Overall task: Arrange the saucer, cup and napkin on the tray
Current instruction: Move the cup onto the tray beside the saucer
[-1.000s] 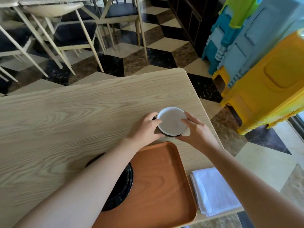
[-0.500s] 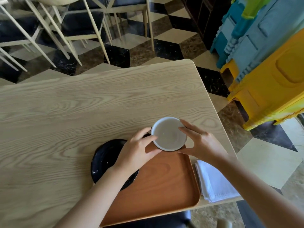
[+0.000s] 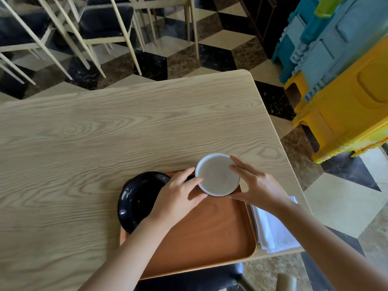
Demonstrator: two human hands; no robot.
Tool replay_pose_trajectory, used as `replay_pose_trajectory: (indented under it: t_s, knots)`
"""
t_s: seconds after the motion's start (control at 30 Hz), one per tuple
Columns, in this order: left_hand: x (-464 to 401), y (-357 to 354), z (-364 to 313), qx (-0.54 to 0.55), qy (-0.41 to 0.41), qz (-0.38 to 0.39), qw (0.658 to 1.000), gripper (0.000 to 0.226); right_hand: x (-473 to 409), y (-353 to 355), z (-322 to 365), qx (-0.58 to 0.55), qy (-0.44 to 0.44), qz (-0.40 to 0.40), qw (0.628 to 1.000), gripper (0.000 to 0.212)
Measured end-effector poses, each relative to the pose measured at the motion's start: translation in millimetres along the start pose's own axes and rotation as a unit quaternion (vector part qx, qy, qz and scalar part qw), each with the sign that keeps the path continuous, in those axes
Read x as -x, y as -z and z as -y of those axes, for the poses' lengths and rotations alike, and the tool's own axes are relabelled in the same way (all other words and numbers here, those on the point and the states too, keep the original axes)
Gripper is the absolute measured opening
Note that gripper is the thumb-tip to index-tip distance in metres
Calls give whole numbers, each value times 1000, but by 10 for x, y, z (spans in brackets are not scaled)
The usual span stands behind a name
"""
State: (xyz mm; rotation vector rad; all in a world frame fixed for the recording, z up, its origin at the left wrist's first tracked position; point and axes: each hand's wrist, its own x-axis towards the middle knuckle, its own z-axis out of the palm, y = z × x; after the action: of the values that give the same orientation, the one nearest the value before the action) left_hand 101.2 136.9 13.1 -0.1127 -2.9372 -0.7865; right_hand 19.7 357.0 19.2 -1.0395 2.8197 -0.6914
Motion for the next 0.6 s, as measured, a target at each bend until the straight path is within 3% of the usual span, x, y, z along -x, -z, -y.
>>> replay_pose_trajectory:
  t_s: [0.37,0.5,0.6]
  knots:
    - [24,-30,-7,-50,-18,-12,999,38,-27,71,28,76,40,16,996,74]
    - [12,32,-74,-73,-16,22,997,36,21,84,55,97,31,45,994,75]
    - [40,130,-246,-91,-18,0,996,37,127,138,109,95,6,25,995,66]
